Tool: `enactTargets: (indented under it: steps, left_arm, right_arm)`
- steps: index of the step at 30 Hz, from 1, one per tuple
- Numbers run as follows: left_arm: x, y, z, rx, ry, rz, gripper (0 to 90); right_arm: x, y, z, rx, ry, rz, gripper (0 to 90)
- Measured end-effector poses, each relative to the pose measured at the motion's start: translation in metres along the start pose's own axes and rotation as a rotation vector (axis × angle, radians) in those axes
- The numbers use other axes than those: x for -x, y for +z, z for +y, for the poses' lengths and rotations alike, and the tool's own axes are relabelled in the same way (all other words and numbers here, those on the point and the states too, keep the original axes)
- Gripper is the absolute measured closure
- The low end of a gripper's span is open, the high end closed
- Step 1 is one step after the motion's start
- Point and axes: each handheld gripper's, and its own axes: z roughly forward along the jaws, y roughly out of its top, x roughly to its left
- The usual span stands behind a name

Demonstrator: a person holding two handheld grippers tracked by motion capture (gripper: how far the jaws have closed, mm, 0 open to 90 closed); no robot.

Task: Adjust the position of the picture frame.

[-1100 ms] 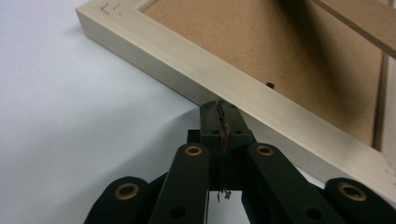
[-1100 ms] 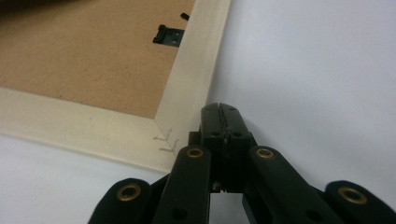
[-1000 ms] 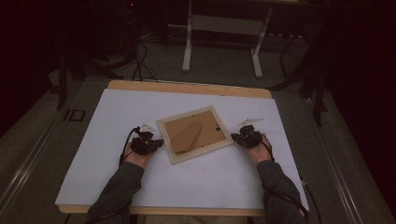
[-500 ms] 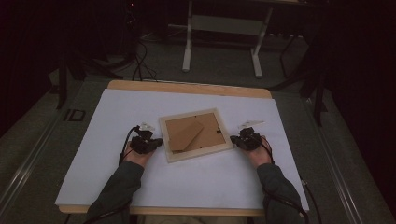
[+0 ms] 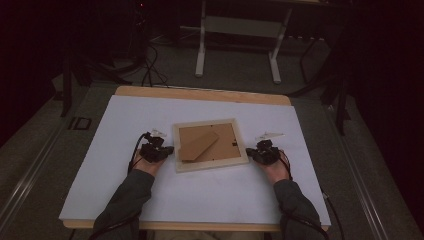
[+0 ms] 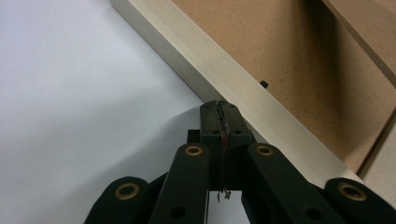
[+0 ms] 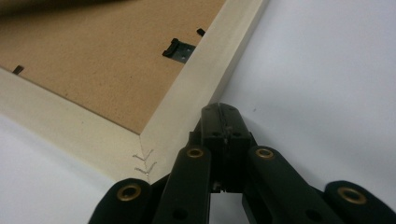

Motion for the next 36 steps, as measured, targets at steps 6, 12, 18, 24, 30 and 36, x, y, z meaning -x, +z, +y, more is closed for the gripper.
enactTargets:
  steps: [6,12,18,24,30,36]
  left_arm:
    - [-0.006,0.002,0.001,0.012,-0.024,-0.013,90.0]
    - [-0.011,0.003,0.003,0.017,-0.043,-0.006,90.0]
    - [-0.015,0.001,0.001,0.025,-0.064,-0.015,90.0]
    - [-0.012,-0.003,-0.005,0.033,-0.065,-0.021,90.0]
    - [-0.007,-0.008,-0.011,0.028,-0.059,-0.015,90.0]
    - [-0.003,-0.015,-0.02,0.031,-0.049,-0.023,90.0]
  right_arm:
    - [-0.009,-0.006,-0.008,0.011,0.006,0.016,90.0]
    - [-0.017,-0.008,-0.014,0.019,0.016,0.025,90.0]
    - [-0.026,-0.01,-0.018,0.029,0.015,0.032,90.0]
    - [-0.029,-0.011,-0.02,0.036,0.017,0.031,90.0]
    - [-0.028,-0.01,-0.02,0.043,0.018,0.029,90.0]
    - [-0.027,-0.007,-0.017,0.046,0.019,0.03,90.0]
